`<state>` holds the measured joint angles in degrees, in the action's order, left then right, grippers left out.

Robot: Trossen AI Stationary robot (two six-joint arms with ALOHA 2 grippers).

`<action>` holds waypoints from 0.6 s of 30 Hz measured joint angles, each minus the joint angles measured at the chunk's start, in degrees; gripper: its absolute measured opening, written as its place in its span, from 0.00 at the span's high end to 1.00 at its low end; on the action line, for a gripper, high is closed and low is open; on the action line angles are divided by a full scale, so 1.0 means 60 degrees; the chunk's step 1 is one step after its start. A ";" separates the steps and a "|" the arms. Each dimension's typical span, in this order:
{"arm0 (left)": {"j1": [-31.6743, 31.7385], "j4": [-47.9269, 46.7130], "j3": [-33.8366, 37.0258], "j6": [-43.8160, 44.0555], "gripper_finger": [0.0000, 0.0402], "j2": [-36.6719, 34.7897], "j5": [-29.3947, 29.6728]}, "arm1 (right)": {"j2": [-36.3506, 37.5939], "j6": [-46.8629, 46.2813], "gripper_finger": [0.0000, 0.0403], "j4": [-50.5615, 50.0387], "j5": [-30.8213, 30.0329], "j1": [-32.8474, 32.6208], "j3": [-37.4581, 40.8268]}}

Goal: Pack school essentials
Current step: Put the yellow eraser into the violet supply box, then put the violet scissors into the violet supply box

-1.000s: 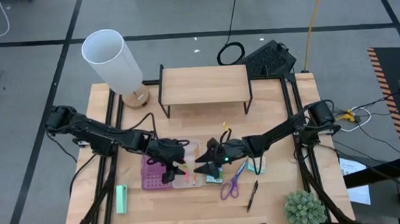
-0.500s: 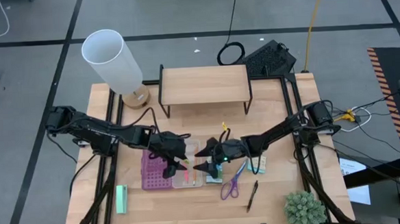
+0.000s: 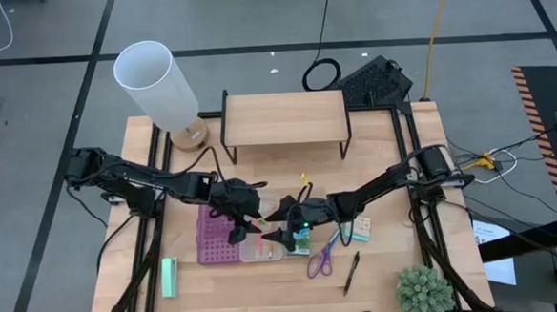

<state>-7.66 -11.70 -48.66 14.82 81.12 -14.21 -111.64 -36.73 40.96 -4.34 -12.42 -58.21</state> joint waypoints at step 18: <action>0.0062 -0.0006 0.0753 -0.0120 0.48 0.0000 0.0699 | -0.0224 -0.0899 0.22 -0.0250 0.0528 -0.0207 -0.0270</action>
<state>-7.29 -11.73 -44.15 14.10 81.12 -10.02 -112.99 -42.12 39.46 -1.18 -13.67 -59.83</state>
